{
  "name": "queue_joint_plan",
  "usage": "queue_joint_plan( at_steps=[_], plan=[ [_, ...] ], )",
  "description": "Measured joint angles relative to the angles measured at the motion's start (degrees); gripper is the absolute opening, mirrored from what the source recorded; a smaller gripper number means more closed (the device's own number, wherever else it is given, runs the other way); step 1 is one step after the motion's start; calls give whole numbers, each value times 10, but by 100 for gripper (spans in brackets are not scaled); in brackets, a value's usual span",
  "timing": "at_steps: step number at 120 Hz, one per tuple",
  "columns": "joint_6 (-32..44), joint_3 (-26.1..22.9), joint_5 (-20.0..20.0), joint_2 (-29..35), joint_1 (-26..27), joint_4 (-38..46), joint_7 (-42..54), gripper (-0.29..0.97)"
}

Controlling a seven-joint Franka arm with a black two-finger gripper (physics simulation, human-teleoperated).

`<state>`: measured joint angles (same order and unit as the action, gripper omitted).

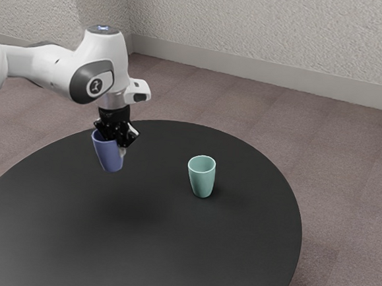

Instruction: Place the left cup onto the right cup

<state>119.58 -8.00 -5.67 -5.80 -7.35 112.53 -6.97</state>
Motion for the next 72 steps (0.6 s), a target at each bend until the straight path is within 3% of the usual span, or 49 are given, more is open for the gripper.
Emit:
queue_joint_plan(
  at_steps=[72],
  plan=[
    [-72, -62, -11, -104, 10, -173, -9, -10]
  ],
)
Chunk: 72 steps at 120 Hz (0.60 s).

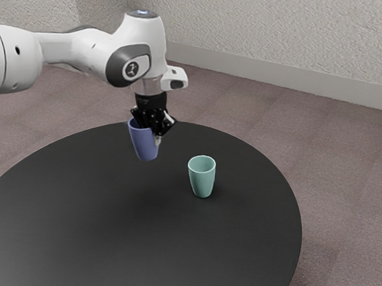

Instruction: Place the left cup onto the right cup

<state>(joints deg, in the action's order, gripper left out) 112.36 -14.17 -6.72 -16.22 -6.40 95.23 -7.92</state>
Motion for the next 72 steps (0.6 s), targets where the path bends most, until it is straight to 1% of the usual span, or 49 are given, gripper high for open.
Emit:
queue_joint_plan(
  at_steps=[42, 72],
  plan=[
    [-39, -41, -24, -41, 9, -71, -14, -10],
    [-60, -51, -40, -81, 18, -125, -23, -10]
  ],
)
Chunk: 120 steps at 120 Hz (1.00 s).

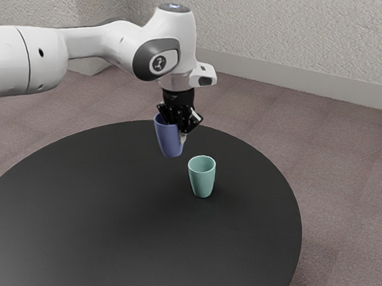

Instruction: Place the left cup onto the right cup

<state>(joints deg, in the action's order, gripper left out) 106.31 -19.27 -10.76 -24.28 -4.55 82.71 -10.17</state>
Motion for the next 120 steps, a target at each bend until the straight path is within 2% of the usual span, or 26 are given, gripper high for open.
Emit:
queue_joint_plan(
  at_steps=[85, 120],
  plan=[
    [-51, -3, -40, -133, 48, -178, -11, -10],
    [-63, -4, -51, -160, 57, -211, -11, -10]
  ],
)
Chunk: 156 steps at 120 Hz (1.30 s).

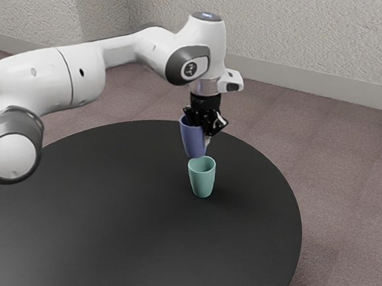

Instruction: Place the left cup onto the right cup

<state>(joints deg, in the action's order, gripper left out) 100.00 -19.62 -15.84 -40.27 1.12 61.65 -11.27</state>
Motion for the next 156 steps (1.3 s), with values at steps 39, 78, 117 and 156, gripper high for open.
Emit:
queue_joint_plan(
  at_steps=[39, 78, 117, 156],
  plan=[
    [-8, -1, -5, -26, 15, -31, -1, -10],
    [-11, 0, -6, -33, 19, -32, -1, -10],
    [-10, 3, -9, -34, 19, -30, -2, -10],
    [-6, 3, -10, -38, 18, -28, -2, -10]
  ],
)
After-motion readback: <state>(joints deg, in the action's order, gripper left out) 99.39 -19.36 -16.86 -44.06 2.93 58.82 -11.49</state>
